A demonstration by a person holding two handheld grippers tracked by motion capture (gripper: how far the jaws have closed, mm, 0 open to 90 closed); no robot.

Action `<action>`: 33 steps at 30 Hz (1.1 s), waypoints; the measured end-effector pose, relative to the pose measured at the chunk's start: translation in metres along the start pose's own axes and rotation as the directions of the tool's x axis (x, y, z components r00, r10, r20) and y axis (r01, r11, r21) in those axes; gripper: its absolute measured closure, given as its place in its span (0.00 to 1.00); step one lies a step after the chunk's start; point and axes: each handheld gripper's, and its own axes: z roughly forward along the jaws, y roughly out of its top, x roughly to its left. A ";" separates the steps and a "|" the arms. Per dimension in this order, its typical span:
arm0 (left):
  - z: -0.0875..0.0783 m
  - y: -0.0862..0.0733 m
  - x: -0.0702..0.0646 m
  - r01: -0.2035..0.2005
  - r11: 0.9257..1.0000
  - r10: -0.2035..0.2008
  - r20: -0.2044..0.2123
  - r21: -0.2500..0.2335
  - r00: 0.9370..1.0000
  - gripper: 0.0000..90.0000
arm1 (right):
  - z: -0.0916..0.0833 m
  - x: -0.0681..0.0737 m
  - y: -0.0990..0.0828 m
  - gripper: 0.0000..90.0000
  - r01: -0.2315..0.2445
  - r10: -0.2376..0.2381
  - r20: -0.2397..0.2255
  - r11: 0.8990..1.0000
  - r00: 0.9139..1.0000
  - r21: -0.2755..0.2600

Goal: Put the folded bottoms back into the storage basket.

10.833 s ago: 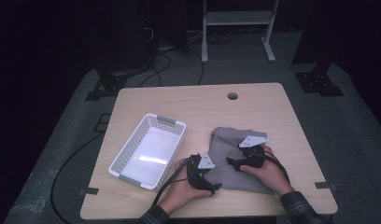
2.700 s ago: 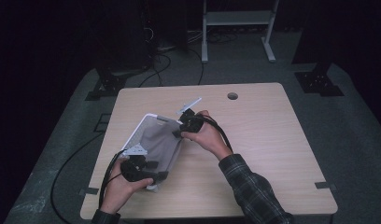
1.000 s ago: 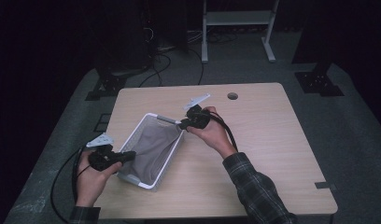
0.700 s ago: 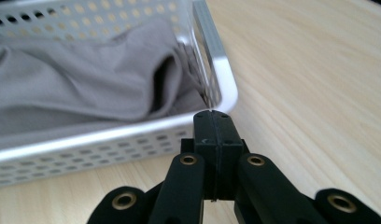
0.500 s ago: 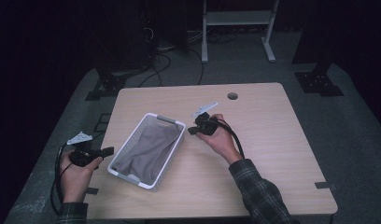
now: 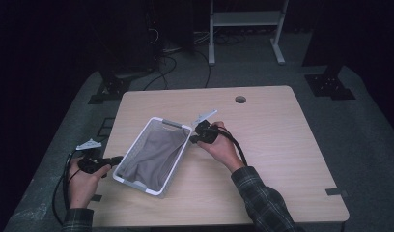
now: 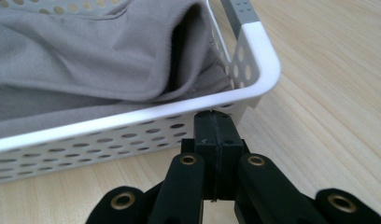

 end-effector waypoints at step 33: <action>0.027 0.013 -0.037 -0.088 0.996 0.085 0.093 0.020 0.992 0.99 | -0.012 -0.010 -0.008 0.99 -0.005 0.005 0.025 1.000 1.000 -0.010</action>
